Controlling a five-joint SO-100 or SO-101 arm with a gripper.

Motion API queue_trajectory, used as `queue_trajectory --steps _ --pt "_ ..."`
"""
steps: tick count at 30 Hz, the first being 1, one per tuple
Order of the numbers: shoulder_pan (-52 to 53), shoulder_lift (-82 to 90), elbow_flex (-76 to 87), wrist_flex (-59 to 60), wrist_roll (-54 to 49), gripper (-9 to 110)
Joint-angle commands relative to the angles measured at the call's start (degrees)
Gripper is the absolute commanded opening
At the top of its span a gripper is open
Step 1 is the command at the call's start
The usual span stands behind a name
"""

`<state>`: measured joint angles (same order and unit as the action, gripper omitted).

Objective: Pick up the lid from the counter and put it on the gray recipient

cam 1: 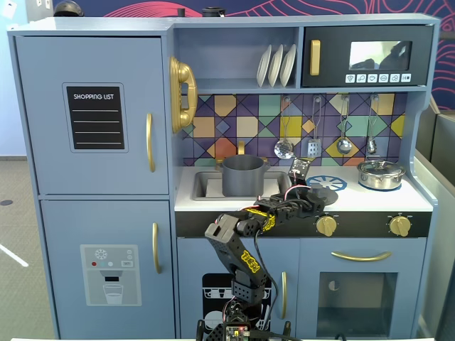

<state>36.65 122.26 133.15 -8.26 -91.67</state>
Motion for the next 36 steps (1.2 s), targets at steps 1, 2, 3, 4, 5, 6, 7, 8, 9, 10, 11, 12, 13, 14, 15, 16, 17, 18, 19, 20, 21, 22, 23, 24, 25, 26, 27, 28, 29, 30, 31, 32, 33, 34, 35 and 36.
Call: queue_trajectory --steps 1,2,3,4,5,6,7,8,9,10,11,12,13,14,15,16,17,18,19,20,21,22,23,24,25,26,27,28,29,30,31,32,33,34,35,36 --pt "1.0 -1.7 -5.5 -2.5 -0.7 22" --pt "0.9 -2.3 -6.0 -2.5 -0.8 22" --pt "0.8 -2.9 -6.4 -2.7 -0.8 22" --pt "0.7 -3.7 -6.9 -3.1 -0.9 22" --pt "0.6 -4.4 -7.2 -3.3 -0.9 22" --pt "0.5 -5.1 -7.6 -3.7 -1.0 22" --pt "0.4 -6.0 -8.2 -4.2 -1.0 22" --pt "0.4 -6.9 -8.8 -4.7 -1.0 22" --pt "0.3 -7.6 -9.3 -5.0 -1.1 22" --pt "0.1 -8.6 -9.8 -5.5 -1.1 22" --pt "0.0 -9.6 -10.5 -6.0 -1.1 21" --pt "0.0 -10.5 -11.2 -6.2 -1.1 21" --pt "-0.2 -11.5 -11.9 -6.6 -1.2 21" --pt "-0.2 -12.4 -12.5 -7.0 -1.2 21" --pt "-0.4 -13.2 -13.0 -7.4 -1.2 21" --pt "-0.4 -13.9 -13.4 -7.6 -1.2 21" --pt "-0.4 -14.5 -13.8 -7.6 -1.3 21" --pt "-0.5 -15.0 -14.1 -7.7 -1.3 20" --pt "-0.5 -15.4 -14.2 -7.7 -1.3 20" --pt "-0.6 -15.6 -14.2 -7.7 -1.3 20" --pt "-0.7 -16.0 -14.3 -7.9 -1.1 19" --pt "-0.8 -16.3 -14.3 -8.2 -1.1 18" --pt "-1.0 -16.5 -14.3 -8.5 -1.0 16" --pt "-1.1 -16.7 -14.2 -8.5 -1.1 14" --pt "-1.3 -16.8 -14.1 -8.5 -1.8 8" --pt "-1.6 -16.8 -13.7 -8.5 -2.6 2" --pt "-1.8 -16.8 -13.4 -8.8 -2.5 0" --pt "-1.9 -16.8 -13.1 -9.2 -2.3 0" --pt "-2.1 -16.8 -12.7 -9.9 -2.0 0" --pt "-2.3 -16.6 -12.3 -10.5 -1.9 0" --pt "-2.5 -16.4 -12.0 -10.8 -1.9 0" --pt "-2.6 -16.1 -11.8 -11.0 -2.0 0" --pt "-2.6 -15.8 -11.6 -11.0 -2.4 0" --pt "-2.7 -15.6 -11.4 -11.0 -2.9 0" --pt "-2.8 -15.3 -11.3 -11.0 -3.4 0" --pt "-2.9 -14.9 -11.3 -11.0 -3.7 0"
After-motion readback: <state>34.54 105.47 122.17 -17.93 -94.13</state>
